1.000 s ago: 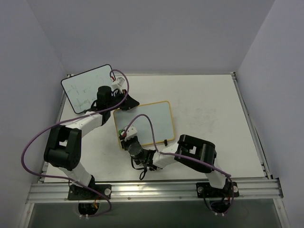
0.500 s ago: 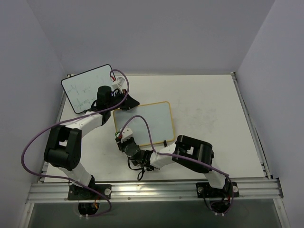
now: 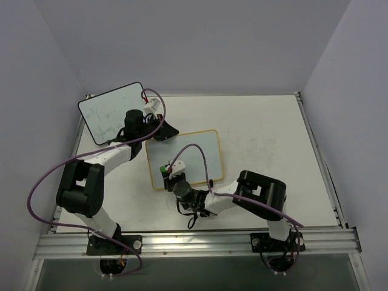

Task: Erase the whiteboard

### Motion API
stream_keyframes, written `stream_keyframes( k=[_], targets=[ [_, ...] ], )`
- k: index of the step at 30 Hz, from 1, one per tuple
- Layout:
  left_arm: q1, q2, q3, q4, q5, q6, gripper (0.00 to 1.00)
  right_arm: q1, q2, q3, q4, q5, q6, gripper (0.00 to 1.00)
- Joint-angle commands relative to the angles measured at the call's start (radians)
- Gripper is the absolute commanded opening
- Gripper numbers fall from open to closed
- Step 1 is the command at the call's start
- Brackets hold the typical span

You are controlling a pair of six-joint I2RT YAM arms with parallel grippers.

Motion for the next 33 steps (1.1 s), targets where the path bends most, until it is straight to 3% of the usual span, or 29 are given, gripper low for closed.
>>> stream_keyframes(
  k=[1, 8, 22, 33],
  targets=[
    [-0.010, -0.012, 0.020, -0.031, 0.027, 0.021, 0.02, -0.072, -0.041, -0.064, -0.101, 0.125, 0.022, 0.00],
    [-0.011, -0.006, 0.023, -0.027, 0.029, 0.018, 0.02, -0.106, -0.075, -0.095, -0.123, 0.130, 0.042, 0.00],
    [-0.011, -0.003, 0.030, -0.033, 0.032, 0.025, 0.02, -0.061, 0.019, 0.037, -0.140, 0.044, 0.011, 0.00],
    [-0.011, 0.003, 0.032, -0.031, 0.030, 0.023, 0.02, -0.142, -0.140, -0.188, -0.111, 0.132, 0.086, 0.00]
  ],
)
